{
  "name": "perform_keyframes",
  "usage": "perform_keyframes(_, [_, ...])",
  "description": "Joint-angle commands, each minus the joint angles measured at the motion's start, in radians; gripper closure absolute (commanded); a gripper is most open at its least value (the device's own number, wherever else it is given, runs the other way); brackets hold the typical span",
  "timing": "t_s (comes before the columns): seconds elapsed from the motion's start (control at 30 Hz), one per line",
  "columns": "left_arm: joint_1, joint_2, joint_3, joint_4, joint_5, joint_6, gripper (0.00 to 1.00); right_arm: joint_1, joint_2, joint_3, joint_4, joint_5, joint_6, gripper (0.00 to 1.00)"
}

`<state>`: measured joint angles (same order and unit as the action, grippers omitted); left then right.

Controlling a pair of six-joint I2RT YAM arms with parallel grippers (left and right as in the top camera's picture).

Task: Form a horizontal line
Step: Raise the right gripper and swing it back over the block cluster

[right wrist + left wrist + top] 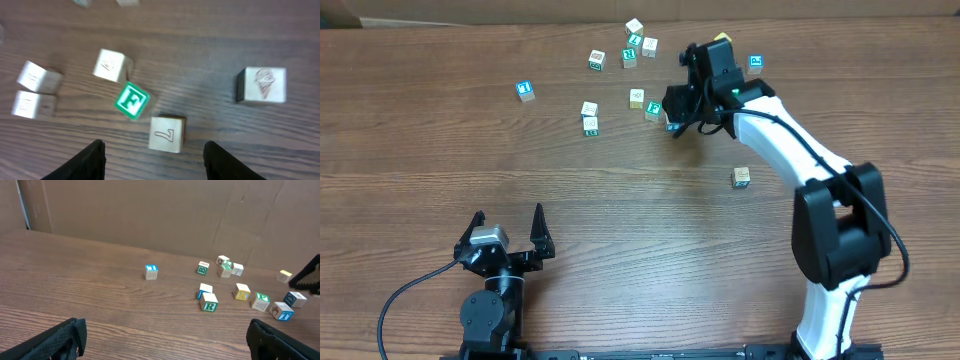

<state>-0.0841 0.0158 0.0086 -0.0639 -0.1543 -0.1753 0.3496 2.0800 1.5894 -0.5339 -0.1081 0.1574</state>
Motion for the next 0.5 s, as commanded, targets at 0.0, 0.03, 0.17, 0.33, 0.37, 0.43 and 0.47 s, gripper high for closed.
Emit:
perform_keyframes(0.0, [0.005, -0.01, -0.003, 0.001, -0.002, 0.022, 0.0, 0.005, 0.042, 0.001, 0.021, -0.006, 0.003, 0.4])
perform_keyframes(0.03, [0.005, -0.01, -0.003, 0.001, -0.002, 0.022, 0.0, 0.006, 0.051, 0.0, 0.024, -0.006, 0.003, 0.4])
perform_keyframes(0.17, [0.005, -0.01, -0.003, 0.001, -0.002, 0.022, 0.01, 0.019, 0.092, 0.0, 0.039, -0.005, 0.002, 0.39])
perform_keyframes(0.33, [0.005, -0.01, -0.003, 0.001, -0.002, 0.022, 0.01, 0.03, 0.126, 0.0, 0.047, 0.036, 0.003, 0.39])
perform_keyframes(0.37, [0.005, -0.01, -0.003, 0.001, -0.002, 0.022, 0.0, 0.03, 0.132, 0.0, 0.051, 0.035, 0.003, 0.39])
perform_keyframes(0.43, [0.005, -0.01, -0.003, 0.001, -0.002, 0.022, 0.0, 0.031, 0.132, 0.0, 0.055, 0.035, 0.003, 0.41])
perform_keyframes(0.47, [0.005, -0.01, -0.003, 0.001, -0.002, 0.022, 0.0, 0.031, 0.132, 0.0, 0.055, 0.035, 0.003, 0.47])
